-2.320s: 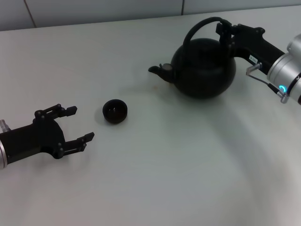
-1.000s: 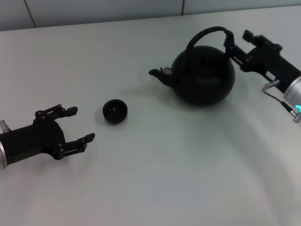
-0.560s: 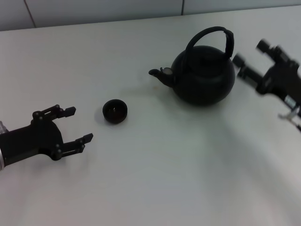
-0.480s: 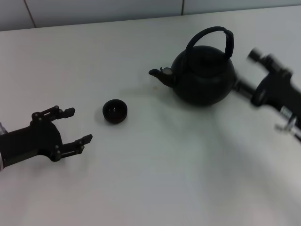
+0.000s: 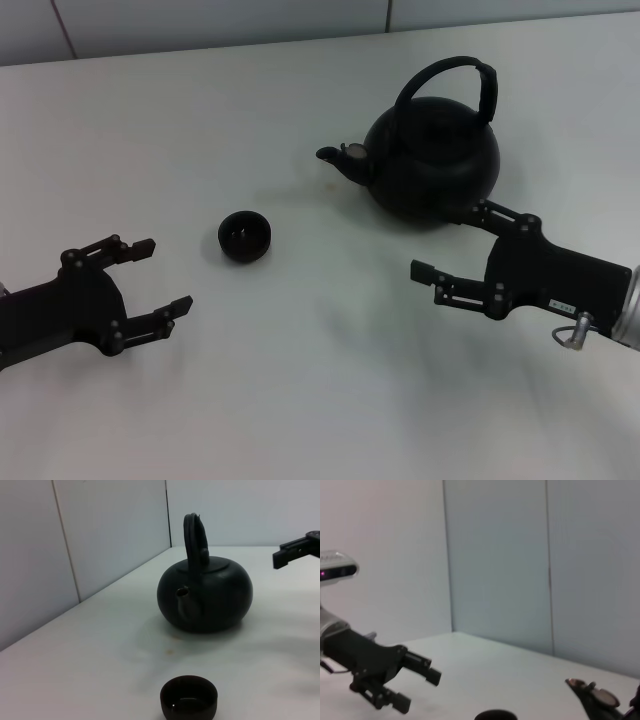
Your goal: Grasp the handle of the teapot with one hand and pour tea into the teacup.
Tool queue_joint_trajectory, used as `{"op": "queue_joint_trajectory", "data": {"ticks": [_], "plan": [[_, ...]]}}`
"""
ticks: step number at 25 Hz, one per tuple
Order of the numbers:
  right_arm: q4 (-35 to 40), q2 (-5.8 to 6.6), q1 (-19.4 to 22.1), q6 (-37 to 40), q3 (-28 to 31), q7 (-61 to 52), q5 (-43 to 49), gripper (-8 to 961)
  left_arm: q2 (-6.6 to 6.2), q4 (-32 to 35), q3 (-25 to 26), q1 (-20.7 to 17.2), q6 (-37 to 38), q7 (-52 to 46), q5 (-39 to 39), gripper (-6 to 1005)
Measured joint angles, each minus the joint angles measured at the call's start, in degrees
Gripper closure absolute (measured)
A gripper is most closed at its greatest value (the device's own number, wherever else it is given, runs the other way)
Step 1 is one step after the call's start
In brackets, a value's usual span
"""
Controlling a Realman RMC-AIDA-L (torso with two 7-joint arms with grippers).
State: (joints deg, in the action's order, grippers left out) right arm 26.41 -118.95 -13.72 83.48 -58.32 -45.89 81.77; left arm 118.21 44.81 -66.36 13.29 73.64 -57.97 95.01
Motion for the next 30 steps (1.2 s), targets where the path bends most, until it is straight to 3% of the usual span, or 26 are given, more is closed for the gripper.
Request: {"op": "queue_joint_trajectory", "data": {"ticks": [11, 30], "plan": [[4.1, -0.29, -2.44, -5.36, -0.98, -8.39, 6.33, 126, 0.09, -0.53, -0.57, 0.27, 0.11, -0.04, 0.0, 204], [4.27, -0.4, -2.71, -5.97, -1.18, -8.61, 6.41, 124, 0.0, -0.7, -0.62, 0.33, -0.43, -0.04, 0.0, 204]]}}
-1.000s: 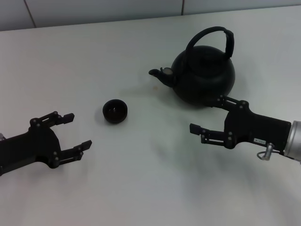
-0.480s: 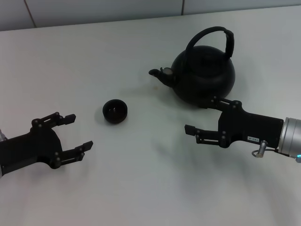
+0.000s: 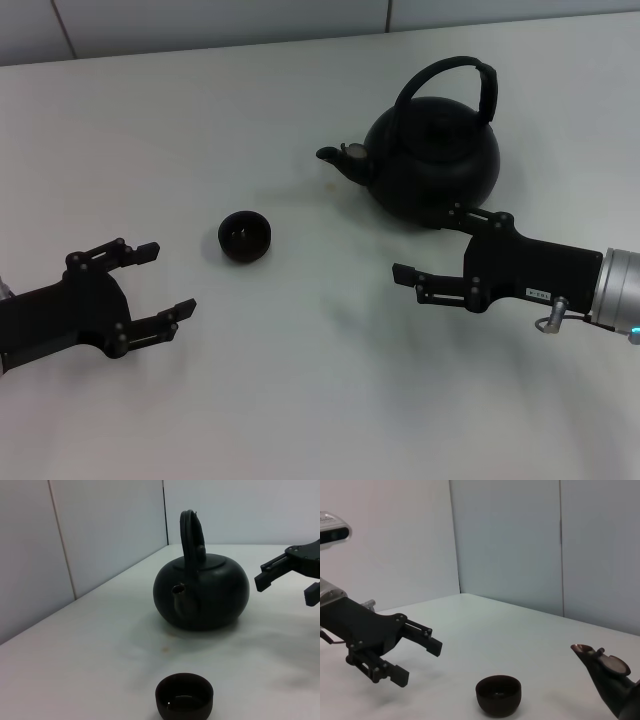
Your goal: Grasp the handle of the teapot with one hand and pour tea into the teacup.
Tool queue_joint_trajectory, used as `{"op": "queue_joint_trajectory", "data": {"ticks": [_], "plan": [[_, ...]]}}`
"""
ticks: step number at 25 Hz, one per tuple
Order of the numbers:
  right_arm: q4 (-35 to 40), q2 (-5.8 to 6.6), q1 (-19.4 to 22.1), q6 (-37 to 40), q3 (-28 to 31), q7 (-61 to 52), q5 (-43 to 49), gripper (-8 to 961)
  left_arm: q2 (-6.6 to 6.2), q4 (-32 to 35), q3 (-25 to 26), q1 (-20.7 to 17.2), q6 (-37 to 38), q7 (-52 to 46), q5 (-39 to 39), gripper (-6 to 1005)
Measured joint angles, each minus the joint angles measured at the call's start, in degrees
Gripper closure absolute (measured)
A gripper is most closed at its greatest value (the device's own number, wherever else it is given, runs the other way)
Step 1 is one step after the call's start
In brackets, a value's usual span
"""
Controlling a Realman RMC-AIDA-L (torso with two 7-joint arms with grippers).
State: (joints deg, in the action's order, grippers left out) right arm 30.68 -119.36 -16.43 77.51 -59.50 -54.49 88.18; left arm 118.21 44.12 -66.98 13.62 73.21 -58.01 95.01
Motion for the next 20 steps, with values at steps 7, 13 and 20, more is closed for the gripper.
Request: {"op": "queue_joint_trajectory", "data": {"ticks": [7, 13, 20], "plan": [[0.0, 0.0, 0.0, 0.0, 0.0, 0.0, 0.05, 124, 0.0, 0.0, 0.0, 0.0, 0.0, -0.01, 0.0, 204], [-0.02, 0.0, 0.0, 0.0, 0.0, 0.01, 0.13, 125, 0.0, 0.0, 0.0, -0.08, 0.0, -0.05, 0.0, 204], [-0.03, -0.05, 0.0, 0.0, 0.0, 0.01, 0.15, 126, 0.0, 0.0, 0.0, -0.09, 0.0, -0.09, 0.0, 204]]}}
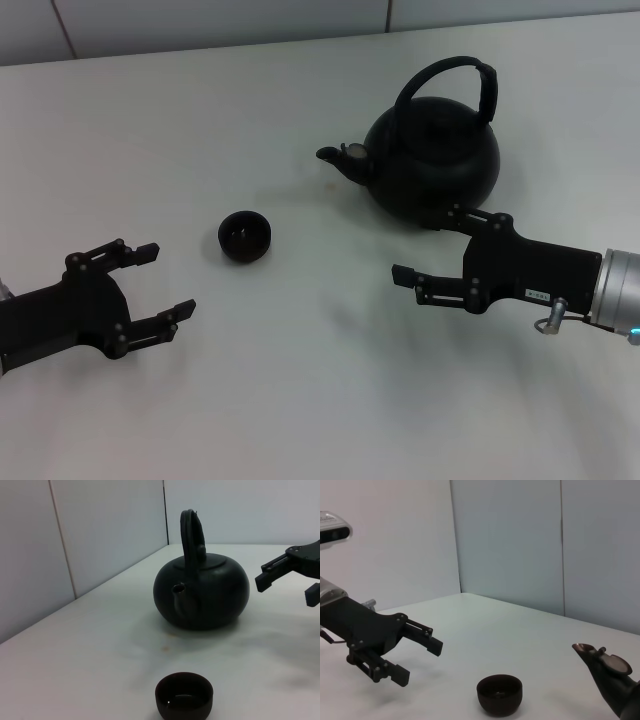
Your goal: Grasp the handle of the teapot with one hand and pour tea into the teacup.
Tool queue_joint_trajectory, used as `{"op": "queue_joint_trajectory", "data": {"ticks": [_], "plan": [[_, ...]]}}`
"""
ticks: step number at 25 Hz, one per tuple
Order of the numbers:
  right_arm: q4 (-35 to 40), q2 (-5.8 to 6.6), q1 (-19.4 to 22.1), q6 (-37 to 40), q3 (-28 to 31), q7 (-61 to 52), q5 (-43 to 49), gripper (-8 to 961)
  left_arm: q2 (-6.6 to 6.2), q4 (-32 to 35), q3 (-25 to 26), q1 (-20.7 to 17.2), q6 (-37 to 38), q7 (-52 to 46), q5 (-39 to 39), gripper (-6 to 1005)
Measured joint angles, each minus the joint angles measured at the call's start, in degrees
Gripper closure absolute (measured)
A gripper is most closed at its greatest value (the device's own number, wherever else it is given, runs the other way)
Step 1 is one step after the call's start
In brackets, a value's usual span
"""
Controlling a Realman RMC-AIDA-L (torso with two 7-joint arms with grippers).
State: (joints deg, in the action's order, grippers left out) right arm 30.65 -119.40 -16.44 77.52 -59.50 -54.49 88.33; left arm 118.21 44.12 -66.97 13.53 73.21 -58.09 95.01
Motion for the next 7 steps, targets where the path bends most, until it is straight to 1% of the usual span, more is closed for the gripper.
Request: {"op": "queue_joint_trajectory", "data": {"ticks": [7], "plan": [[0.02, -0.04, -0.05, -0.05, 0.0, 0.0, 0.0, 126, 0.06, 0.0, 0.0, 0.0, 0.0, 0.0, 0.0, 204]]}}
